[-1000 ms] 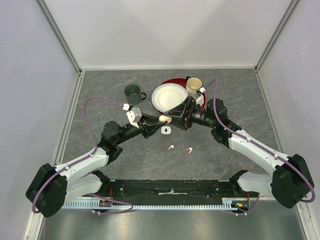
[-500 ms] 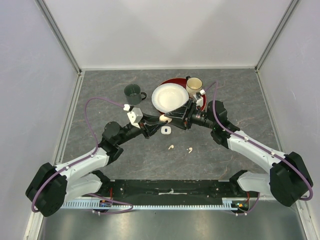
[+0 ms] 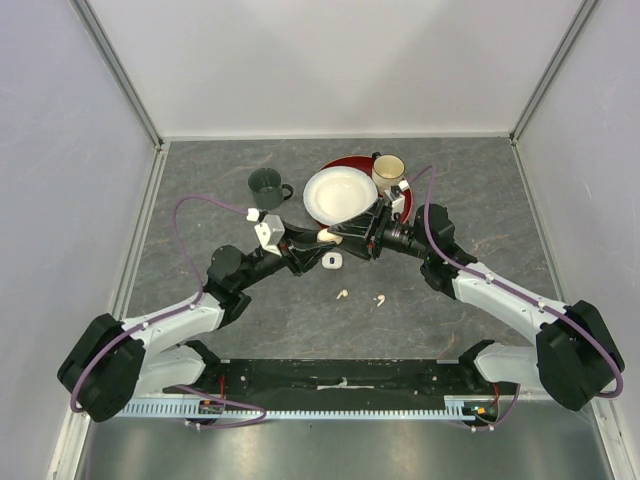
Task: Insert the wireless bluetooth earbuds into the charging case
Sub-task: Pick up the charging case at the center of the board.
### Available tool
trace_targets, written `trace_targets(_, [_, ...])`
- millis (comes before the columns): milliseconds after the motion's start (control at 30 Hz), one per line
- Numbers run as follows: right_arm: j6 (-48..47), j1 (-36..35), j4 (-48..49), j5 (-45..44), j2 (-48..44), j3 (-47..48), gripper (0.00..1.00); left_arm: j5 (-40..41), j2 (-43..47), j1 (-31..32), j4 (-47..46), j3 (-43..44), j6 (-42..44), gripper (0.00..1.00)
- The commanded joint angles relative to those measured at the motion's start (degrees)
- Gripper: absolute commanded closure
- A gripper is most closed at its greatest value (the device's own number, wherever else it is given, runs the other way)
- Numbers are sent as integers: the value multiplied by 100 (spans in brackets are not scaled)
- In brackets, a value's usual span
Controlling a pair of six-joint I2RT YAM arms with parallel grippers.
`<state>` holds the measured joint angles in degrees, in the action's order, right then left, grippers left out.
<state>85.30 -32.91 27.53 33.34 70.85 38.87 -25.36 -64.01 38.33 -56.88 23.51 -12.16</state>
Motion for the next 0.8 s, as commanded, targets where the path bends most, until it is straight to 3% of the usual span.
trace_targets(0, [233,-32,569,137,-1,-55,88,216,-252,52,-1035,-92,-357,59])
trace_targets(767, [725,-32,1465,199,16,-345,89,515,-727,202,-1914,-171,-603,64])
